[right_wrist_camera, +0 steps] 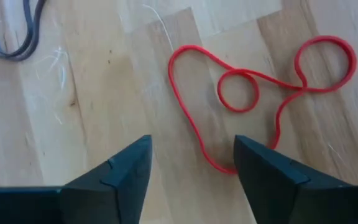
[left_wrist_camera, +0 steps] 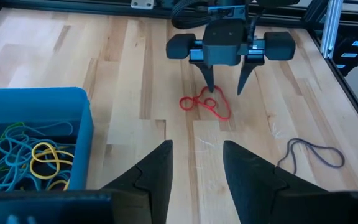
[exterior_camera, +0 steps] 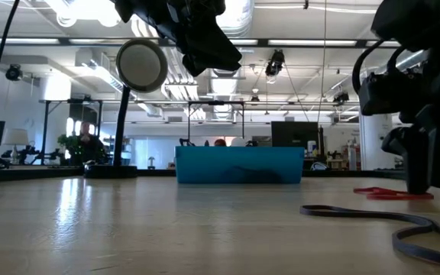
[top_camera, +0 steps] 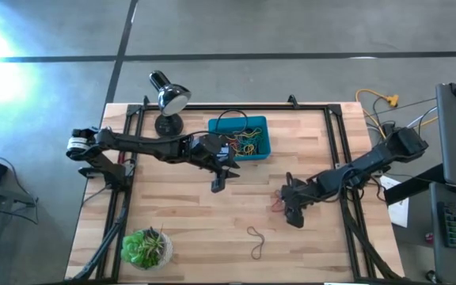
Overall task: Pick and place rubber bands into bin
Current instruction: Put the red rubber band into the blue bin
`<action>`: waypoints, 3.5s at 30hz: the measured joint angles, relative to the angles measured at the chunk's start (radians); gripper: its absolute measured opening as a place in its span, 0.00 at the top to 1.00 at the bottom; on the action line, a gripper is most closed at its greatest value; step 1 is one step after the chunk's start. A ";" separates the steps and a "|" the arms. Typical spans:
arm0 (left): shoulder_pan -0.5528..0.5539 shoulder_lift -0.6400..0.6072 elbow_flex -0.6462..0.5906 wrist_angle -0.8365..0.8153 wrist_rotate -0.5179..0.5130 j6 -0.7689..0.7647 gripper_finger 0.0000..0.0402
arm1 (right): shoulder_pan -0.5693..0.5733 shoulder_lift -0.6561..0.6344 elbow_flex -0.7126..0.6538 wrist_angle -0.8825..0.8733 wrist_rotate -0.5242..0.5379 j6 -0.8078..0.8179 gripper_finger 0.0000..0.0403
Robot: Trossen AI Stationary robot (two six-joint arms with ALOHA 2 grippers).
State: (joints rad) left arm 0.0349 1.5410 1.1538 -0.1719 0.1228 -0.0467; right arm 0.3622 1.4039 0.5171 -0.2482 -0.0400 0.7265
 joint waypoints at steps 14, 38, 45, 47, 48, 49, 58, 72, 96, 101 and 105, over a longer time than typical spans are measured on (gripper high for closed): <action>0.000 0.000 -0.002 -0.002 0.000 0.000 0.69 | 0.007 0.086 0.010 -0.051 0.214 -0.030 0.48; 0.000 -0.001 -0.069 0.045 0.000 -0.025 0.69 | -0.036 0.098 0.051 -0.083 0.207 -0.233 0.50; 0.000 -0.001 -0.072 0.042 0.000 -0.025 0.69 | -0.028 0.117 0.053 -0.039 0.160 -0.237 0.50; 0.000 -0.001 -0.073 0.042 0.000 -0.025 0.69 | -0.008 0.140 0.071 -0.029 0.160 -0.237 0.50; 0.000 -0.001 -0.073 0.042 0.000 -0.025 0.69 | 0.003 0.153 0.080 -0.025 0.160 -0.237 0.50; 0.000 -0.001 -0.073 0.042 0.000 -0.025 0.69 | 0.016 0.168 0.091 -0.022 0.157 -0.237 0.50; 0.000 -0.001 -0.074 0.041 0.000 -0.025 0.69 | 0.093 0.272 0.174 -0.007 0.154 -0.237 0.50; -0.003 -0.001 -0.074 0.042 0.000 -0.026 0.69 | 0.102 0.274 0.179 -0.003 0.136 -0.207 0.95; -0.003 -0.001 -0.074 0.044 0.000 -0.021 0.69 | 0.103 0.075 0.295 -0.316 0.381 -0.157 0.98; -0.003 -0.001 -0.074 0.045 0.000 -0.015 0.69 | 0.091 0.027 0.361 -0.413 0.495 -0.160 0.98; -0.003 -0.001 -0.074 0.061 0.000 -0.015 0.69 | 0.072 0.007 0.420 -0.489 0.575 -0.189 0.98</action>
State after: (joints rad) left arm 0.0322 1.5402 1.0801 -0.1108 0.1226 -0.0620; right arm 0.4343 1.4106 0.9371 -0.7373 0.5353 0.5372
